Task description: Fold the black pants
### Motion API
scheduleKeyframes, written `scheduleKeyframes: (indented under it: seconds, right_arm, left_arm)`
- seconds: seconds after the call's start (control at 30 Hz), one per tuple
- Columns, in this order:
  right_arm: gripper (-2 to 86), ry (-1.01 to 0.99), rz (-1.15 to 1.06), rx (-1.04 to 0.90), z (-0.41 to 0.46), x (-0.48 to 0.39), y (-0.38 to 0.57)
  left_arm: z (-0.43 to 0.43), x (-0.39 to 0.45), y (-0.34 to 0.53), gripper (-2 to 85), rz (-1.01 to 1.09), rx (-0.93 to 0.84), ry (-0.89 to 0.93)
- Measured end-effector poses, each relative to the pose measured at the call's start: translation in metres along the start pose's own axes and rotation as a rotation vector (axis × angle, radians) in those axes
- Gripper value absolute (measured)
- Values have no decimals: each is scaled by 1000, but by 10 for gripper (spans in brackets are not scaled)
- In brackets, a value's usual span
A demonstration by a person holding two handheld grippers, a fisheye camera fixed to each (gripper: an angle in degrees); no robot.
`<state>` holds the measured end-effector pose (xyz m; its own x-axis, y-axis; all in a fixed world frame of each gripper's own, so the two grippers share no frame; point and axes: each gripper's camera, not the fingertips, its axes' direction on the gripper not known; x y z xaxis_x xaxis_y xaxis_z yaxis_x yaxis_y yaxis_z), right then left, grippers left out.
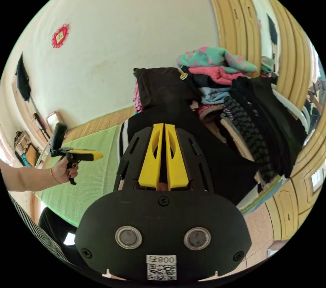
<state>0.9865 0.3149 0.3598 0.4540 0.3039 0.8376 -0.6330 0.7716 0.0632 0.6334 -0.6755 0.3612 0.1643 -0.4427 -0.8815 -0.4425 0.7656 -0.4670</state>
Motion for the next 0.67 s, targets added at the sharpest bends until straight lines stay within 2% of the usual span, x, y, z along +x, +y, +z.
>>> scheduleKeyframes:
  seconds: [0.07,0.17,0.27,0.37,0.67]
  right_arm:
    - [55,102,79,58,-15,41,-12]
    - [100,130,161,76,-20,88,-29]
    - [111,207,191,62,-15,113,-47]
    - [116,298,172,68,-10,119,-63]
    - [102,350,218,-8,8,143,-79]
  left_arm:
    - [-16,-26,37,1,-82,-5,1]
    - [-34,-54,84,1,-208,7,5]
    - [-45,-73,124,1,-285,-4,0]
    - [-59,-85,153,1,-313,19,-22]
    - [-93,-116,219,1,-350,80,-52]
